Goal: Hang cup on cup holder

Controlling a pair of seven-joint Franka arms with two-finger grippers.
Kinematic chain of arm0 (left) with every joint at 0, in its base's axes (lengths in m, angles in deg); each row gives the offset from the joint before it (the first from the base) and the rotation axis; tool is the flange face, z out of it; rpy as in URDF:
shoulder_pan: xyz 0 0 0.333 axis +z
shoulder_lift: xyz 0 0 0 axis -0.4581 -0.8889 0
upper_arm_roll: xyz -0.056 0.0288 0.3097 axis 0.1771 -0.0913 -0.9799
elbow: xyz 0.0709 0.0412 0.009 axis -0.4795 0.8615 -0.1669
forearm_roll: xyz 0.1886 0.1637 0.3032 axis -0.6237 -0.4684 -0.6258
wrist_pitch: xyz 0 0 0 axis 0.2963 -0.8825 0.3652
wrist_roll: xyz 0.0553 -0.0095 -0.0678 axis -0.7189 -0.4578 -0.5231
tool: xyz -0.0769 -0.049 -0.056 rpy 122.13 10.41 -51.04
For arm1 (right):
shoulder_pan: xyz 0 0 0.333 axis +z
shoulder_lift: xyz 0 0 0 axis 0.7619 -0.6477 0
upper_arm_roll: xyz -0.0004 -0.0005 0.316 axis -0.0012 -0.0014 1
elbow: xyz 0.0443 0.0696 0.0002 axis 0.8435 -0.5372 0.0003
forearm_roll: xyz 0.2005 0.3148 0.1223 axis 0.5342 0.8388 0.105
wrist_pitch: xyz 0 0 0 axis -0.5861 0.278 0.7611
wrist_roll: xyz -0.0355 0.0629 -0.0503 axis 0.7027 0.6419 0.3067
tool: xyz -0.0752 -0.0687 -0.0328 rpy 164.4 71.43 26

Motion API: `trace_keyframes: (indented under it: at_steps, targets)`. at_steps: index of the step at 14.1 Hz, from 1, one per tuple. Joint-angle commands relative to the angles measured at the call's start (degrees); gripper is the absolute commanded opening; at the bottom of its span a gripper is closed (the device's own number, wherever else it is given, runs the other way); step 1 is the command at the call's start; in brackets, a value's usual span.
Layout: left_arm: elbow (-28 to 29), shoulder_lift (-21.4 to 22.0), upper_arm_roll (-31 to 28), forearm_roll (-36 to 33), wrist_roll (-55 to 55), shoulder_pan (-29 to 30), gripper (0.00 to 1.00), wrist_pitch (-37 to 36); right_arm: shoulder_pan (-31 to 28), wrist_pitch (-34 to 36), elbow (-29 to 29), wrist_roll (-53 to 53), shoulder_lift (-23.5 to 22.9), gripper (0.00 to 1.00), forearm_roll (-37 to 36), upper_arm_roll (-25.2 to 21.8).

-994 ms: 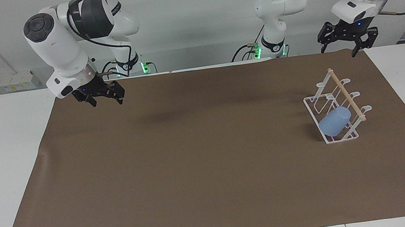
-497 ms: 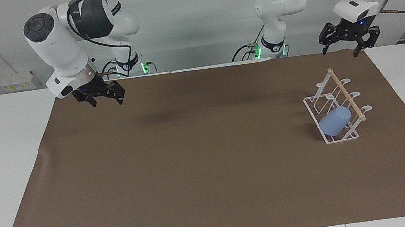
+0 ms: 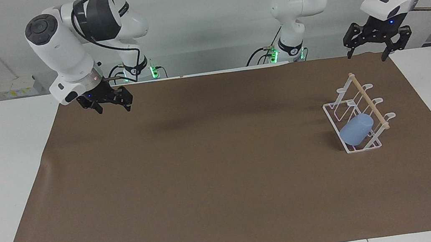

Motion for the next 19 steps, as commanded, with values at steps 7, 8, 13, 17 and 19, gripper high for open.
trace_keyframes:
  at_steps: [7,8,13,17,19]
  targets:
    - [-3.21,-1.06,-2.53,1.23,-1.88,-1.25,1.00,-4.29,-0.76,0.30,-0.98,-0.25,1.29,1.00,1.13,0.42]
    - [-3.21,-1.06,-2.53,1.14,-1.97,-1.25,1.00,-4.56,-0.76,0.30,-0.98,-0.25,1.29,1.00,1.22,0.42]
    - [-3.04,-0.97,-2.53,0.79,-5.54,-0.54,1.00,-4.39,-0.76,0.30,-0.98,-0.25,1.29,1.00,1.13,0.51]
    - [-2.86,-0.80,-2.10,-1.06,-8.82,-1.42,1.00,-2.45,-0.76,0.30,-0.98,-0.16,1.29,1.00,1.22,0.42]
    - [-2.77,-0.80,-2.09,-1.06,-8.91,-1.34,1.00,-2.97,-0.76,0.30,-1.07,-0.25,1.29,1.00,1.13,0.42]
